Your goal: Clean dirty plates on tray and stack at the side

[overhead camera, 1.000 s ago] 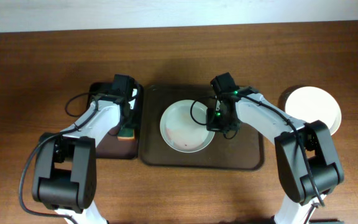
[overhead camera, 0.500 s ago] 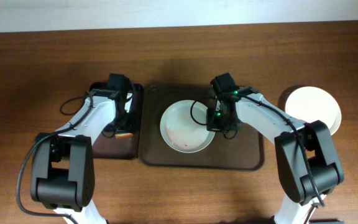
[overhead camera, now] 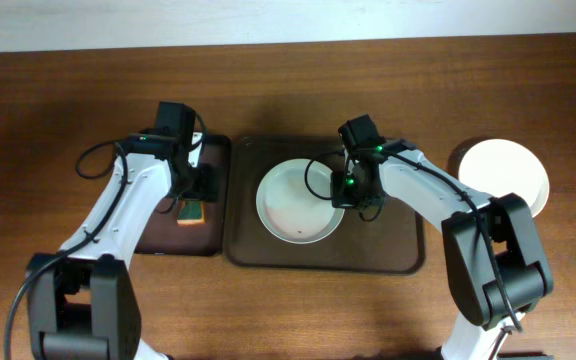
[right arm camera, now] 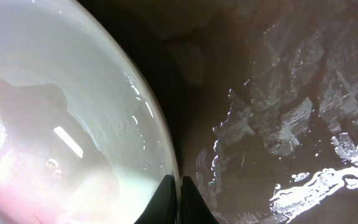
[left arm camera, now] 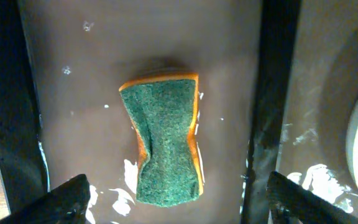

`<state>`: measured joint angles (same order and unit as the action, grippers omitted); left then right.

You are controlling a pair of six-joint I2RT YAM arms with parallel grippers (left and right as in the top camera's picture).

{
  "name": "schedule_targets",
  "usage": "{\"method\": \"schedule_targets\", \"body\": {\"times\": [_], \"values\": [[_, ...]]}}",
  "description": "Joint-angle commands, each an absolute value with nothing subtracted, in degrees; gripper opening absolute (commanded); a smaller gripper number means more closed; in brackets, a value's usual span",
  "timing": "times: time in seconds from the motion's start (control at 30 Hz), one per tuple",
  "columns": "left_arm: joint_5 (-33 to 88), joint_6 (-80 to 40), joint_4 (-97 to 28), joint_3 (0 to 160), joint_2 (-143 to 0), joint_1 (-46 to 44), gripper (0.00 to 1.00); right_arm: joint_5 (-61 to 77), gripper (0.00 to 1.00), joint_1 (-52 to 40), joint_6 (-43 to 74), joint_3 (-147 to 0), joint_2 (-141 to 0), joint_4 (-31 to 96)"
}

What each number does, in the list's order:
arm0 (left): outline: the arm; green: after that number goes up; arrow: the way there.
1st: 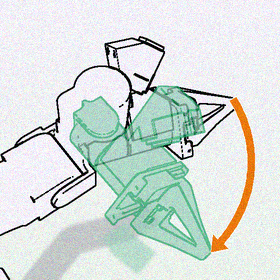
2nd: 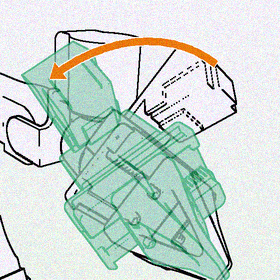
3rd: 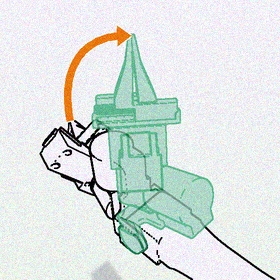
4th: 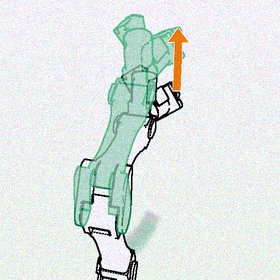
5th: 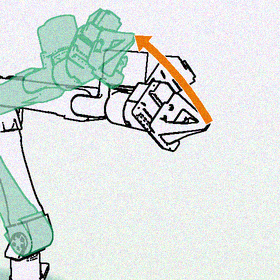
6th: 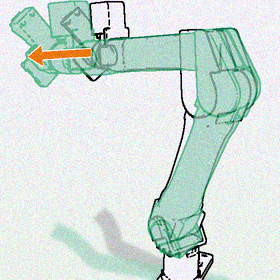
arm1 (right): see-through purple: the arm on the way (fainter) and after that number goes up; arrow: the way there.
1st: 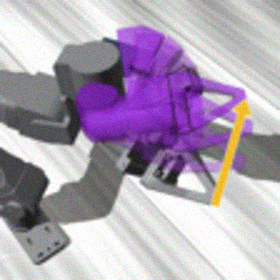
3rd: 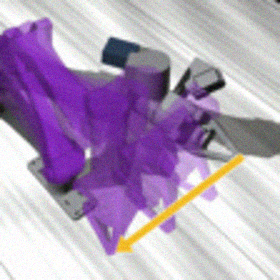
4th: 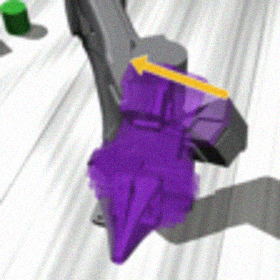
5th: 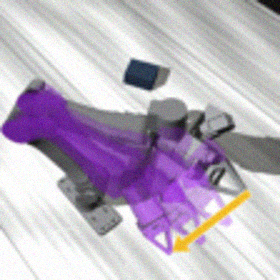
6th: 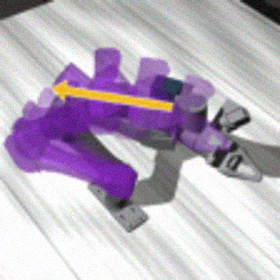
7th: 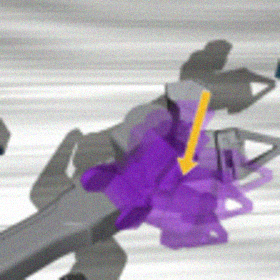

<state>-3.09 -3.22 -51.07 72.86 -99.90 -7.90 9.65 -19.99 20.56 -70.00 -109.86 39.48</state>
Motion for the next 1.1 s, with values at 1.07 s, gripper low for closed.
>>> {"method": "schedule_targets", "body": {"times": [1.07], "values": [[0.3,-3.2,-51.3,73.3,-99.3,-7.8,0.98,-3.3,0.04,-24.5,47.1,-67.8,-93.6,47.2]]}}
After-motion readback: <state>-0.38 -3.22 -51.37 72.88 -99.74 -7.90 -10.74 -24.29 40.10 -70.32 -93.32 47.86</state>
